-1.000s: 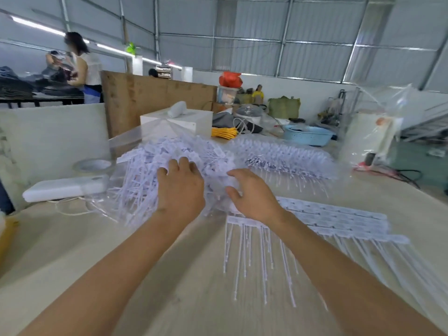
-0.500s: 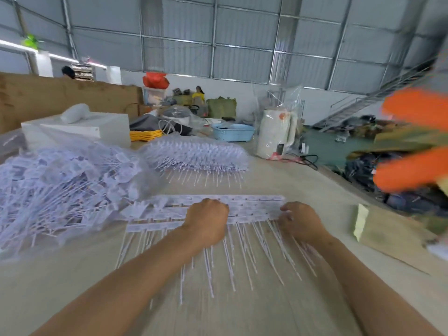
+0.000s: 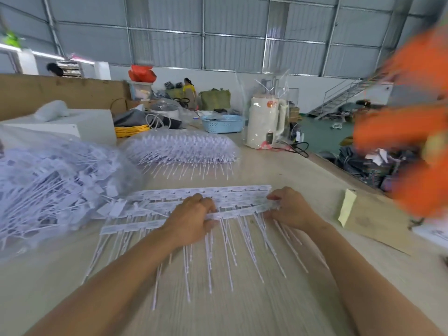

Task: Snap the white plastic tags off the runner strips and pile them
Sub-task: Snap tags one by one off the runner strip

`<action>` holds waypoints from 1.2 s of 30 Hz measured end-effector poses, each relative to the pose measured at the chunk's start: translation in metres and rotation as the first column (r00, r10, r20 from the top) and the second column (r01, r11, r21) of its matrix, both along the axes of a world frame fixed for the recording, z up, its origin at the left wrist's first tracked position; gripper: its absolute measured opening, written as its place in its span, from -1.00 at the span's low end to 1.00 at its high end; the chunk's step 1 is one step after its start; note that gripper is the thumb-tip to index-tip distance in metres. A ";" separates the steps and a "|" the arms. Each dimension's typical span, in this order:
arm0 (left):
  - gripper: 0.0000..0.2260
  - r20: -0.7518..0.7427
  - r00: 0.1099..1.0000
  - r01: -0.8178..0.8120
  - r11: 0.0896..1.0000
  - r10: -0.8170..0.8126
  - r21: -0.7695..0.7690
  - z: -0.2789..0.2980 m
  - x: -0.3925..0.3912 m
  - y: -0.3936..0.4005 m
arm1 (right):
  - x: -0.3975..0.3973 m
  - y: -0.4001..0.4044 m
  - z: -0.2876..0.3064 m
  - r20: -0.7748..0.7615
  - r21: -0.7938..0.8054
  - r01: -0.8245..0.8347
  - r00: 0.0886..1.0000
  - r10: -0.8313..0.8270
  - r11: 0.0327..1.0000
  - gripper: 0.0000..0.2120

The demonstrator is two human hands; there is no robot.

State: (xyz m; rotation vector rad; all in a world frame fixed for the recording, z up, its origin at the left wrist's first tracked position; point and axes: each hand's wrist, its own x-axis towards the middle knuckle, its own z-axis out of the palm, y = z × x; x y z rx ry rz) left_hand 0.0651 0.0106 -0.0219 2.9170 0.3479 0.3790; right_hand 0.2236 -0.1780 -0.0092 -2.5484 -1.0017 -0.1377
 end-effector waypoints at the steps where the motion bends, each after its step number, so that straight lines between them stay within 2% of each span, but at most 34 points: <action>1: -0.68 0.003 1.000 0.005 1.000 -0.005 -0.009 0.002 -0.004 0.002 | 0.001 0.000 -0.001 -0.010 -0.001 0.002 1.000 -0.002 1.000 -0.59; 6: -0.73 0.020 0.988 -0.153 0.988 0.152 0.023 0.014 -0.031 0.028 | 0.003 0.001 -0.006 -0.027 -0.090 0.013 1.000 -0.016 0.996 -0.66; 11: -0.68 0.025 0.916 -0.400 0.915 0.400 0.048 0.012 -0.051 0.046 | 0.002 0.003 -0.007 0.031 -0.125 0.017 0.999 -0.013 0.992 -0.69; 14: -0.69 0.003 0.914 -0.405 0.914 0.406 0.023 0.012 -0.057 0.046 | -0.004 0.006 -0.006 0.091 -0.206 0.048 0.995 -0.030 0.977 -0.69; 16: -0.70 -0.014 0.915 -0.402 0.916 0.402 0.001 0.015 -0.057 0.045 | -0.012 0.009 -0.005 0.124 -0.180 0.047 0.992 -0.024 0.982 -0.65; 19: -0.77 -0.014 0.894 -0.447 0.892 0.447 -0.060 0.019 -0.056 0.040 | -0.042 0.026 -0.005 0.153 0.008 -0.111 0.982 0.109 0.994 -0.65; 21: -0.77 0.014 0.869 -0.490 0.864 0.494 -0.114 0.022 -0.055 0.038 | -0.070 0.044 -0.005 0.147 0.052 -0.255 0.958 0.245 0.965 -0.66; 23: -0.68 0.020 0.843 -0.529 0.837 0.537 -0.141 0.024 -0.058 0.037 | -0.095 0.064 -0.007 0.128 -0.005 -0.375 0.919 0.373 0.927 -0.64; 25: -0.69 -0.006 0.825 -0.558 0.813 0.565 -0.166 0.024 -0.059 0.036 | -0.111 0.079 -0.010 0.118 -0.092 -0.433 0.890 0.441 0.897 -0.65; 29: -0.71 -0.064 0.773 -0.631 0.755 0.631 -0.178 0.025 -0.065 0.040 | -0.129 0.098 -0.013 0.136 -0.140 -0.409 0.894 0.427 0.902 -0.67; 31: -0.72 -0.068 0.779 -0.624 0.758 0.623 -0.192 0.028 -0.070 0.040 | -0.132 0.103 -0.015 0.150 -0.155 -0.391 0.898 0.413 0.907 -0.68; 33: -0.79 -0.053 0.830 -0.553 0.808 0.555 -0.204 0.034 -0.078 0.037 | -0.132 0.106 -0.016 0.163 -0.158 -0.376 0.902 0.400 0.913 -0.69; 36: -0.94 0.065 0.939 -0.303 0.900 0.338 -0.314 0.038 -0.098 0.030 | -0.131 0.108 -0.017 0.157 -0.157 -0.371 0.905 0.395 0.915 -0.68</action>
